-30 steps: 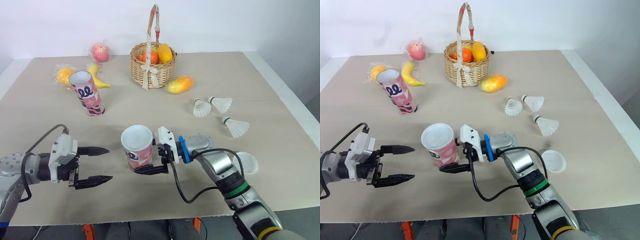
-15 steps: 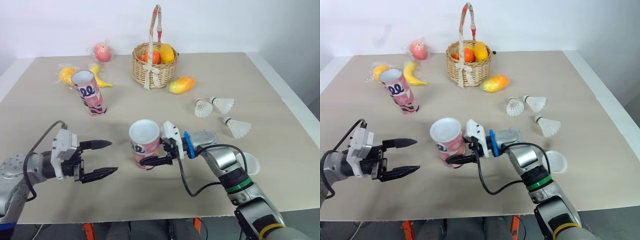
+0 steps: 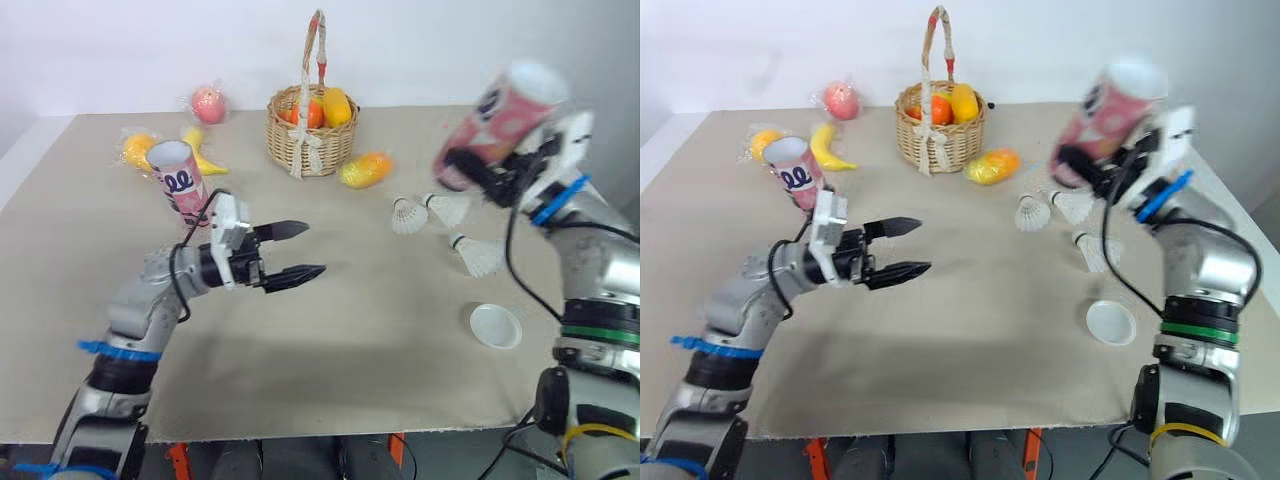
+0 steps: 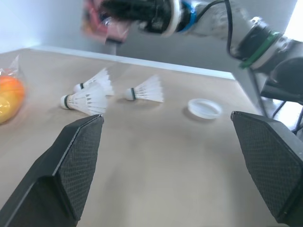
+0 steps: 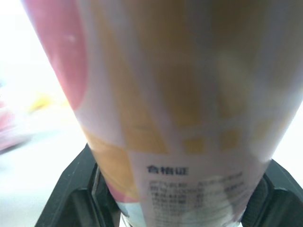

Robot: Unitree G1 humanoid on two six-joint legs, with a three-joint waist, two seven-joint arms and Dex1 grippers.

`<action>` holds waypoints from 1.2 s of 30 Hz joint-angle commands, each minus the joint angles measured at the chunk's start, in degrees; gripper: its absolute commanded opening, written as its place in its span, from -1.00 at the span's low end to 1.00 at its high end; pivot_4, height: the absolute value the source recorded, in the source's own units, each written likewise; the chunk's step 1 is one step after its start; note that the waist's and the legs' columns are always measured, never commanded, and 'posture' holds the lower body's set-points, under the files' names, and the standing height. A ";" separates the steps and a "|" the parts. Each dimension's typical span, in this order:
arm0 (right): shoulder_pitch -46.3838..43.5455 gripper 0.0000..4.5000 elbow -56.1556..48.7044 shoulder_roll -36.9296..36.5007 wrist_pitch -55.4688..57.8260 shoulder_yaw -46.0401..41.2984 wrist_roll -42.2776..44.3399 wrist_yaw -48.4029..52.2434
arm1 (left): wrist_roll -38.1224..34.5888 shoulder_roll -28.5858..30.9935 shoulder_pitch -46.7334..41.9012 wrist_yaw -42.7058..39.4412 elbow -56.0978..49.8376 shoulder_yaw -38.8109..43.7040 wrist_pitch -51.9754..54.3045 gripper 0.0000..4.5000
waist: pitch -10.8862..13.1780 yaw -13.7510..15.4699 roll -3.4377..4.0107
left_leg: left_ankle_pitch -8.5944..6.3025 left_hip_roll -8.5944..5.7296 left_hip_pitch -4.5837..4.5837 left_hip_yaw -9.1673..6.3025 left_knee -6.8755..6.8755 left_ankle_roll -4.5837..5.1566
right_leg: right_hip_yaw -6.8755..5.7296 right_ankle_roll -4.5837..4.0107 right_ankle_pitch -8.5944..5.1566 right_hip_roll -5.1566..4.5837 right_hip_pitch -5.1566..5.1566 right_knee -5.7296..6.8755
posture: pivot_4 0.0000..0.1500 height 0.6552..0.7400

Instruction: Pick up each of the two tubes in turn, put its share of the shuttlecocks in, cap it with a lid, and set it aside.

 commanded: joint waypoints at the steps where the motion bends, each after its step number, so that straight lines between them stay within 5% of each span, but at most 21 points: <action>1: -2.94 0.31 7.26 -3.11 -5.15 -3.69 -3.23 -9.06 | 2.80 -2.55 -3.48 2.38 3.66 -0.58 -2.22 1.00 | 0.00 -0.20 0.00 | 0.00 -0.03 -0.01 0.02 -0.01 0.00 | 0.03 0.00 0.00 -0.02 -0.02 0.00 | 1.00 1.00; 13: -6.21 0.31 33.36 -2.26 -13.49 -2.90 -7.62 -20.38 | 5.00 -8.91 -5.58 0.88 5.14 -0.43 -13.83 1.00 | -0.01 -0.85 0.06 | 0.05 -0.13 0.02 0.08 -0.05 0.05 | 0.12 0.05 0.01 -0.11 -0.01 -0.01 | 1.00 1.00; 23: -6.85 0.31 42.88 -1.73 -16.29 -2.30 -8.71 -21.84 | 3.81 -11.15 -5.29 0.38 4.57 -0.80 -13.13 1.00 | -0.02 -0.85 0.06 | 0.20 -0.41 0.03 0.08 -0.02 -0.08 | 0.13 0.27 0.04 -0.38 0.11 -0.01 | 1.00 1.00; 26: -6.64 0.98 43.92 -1.58 -16.08 -3.23 -7.83 -21.86 | 3.81 -10.57 -4.52 -0.23 4.17 -1.09 -12.70 1.00 | -0.02 -0.87 0.06 | 0.24 -0.45 0.04 0.08 -0.01 -0.12 | 0.13 0.34 0.07 -0.42 0.17 -0.04 | 1.00 1.00; 36: -4.52 0.98 40.57 -4.40 -14.39 -3.21 -6.99 -17.13 | 3.19 -9.34 -3.90 -1.00 3.55 -0.57 -11.22 1.00 | -0.02 -0.90 0.07 | 0.27 -0.67 0.02 0.08 -0.05 -0.11 | 0.15 0.49 0.00 -0.66 0.17 -0.06 | 1.00 1.00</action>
